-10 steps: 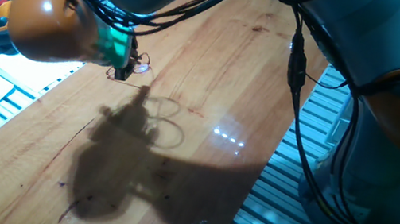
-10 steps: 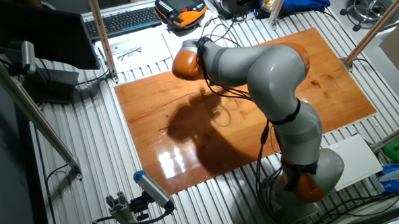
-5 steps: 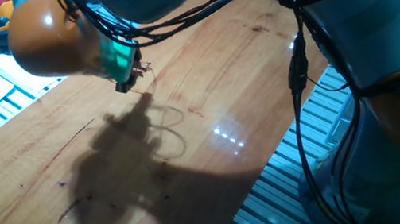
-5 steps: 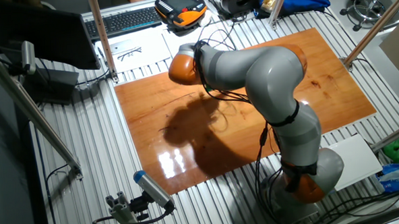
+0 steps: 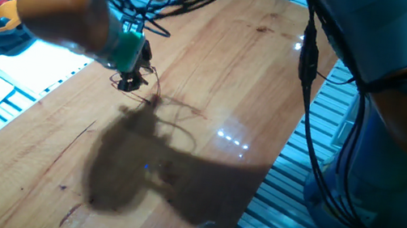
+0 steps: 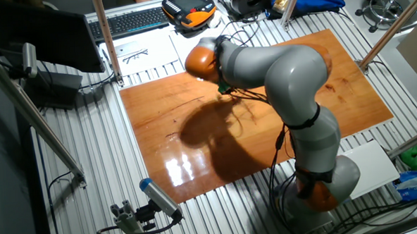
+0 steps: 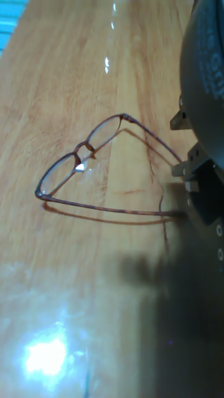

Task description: Unfold the leg of the glasses (with one hand)

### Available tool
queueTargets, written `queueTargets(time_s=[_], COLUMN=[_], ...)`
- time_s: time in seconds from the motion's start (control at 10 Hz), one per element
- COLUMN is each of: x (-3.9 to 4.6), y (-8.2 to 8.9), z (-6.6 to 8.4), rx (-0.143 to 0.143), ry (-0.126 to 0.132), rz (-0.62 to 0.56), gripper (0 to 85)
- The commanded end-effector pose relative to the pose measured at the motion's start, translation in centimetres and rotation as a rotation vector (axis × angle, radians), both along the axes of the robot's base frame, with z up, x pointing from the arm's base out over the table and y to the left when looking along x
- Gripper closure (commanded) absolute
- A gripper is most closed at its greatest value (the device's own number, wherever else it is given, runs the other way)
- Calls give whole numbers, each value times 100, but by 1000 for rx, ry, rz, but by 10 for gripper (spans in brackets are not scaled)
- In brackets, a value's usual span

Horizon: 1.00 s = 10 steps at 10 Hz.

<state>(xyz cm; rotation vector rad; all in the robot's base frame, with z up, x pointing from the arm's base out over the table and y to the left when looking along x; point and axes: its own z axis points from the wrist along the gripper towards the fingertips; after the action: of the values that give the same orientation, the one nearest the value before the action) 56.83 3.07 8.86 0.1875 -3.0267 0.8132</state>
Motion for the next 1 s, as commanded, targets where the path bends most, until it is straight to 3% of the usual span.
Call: queueTargets(time_s=[0.0, 0.1, 0.2, 0.6, 0.9], x=[32, 81, 122, 258, 316], y=[-13, -53, -90, -113, -92], z=[-10, -27, -27, -111, -260], rx=[59, 88, 111, 190, 216], ry=[7, 9, 16, -4, -15], rz=[-9, -20, -27, -84, -97], gripper=[680, 680, 850, 850, 850])
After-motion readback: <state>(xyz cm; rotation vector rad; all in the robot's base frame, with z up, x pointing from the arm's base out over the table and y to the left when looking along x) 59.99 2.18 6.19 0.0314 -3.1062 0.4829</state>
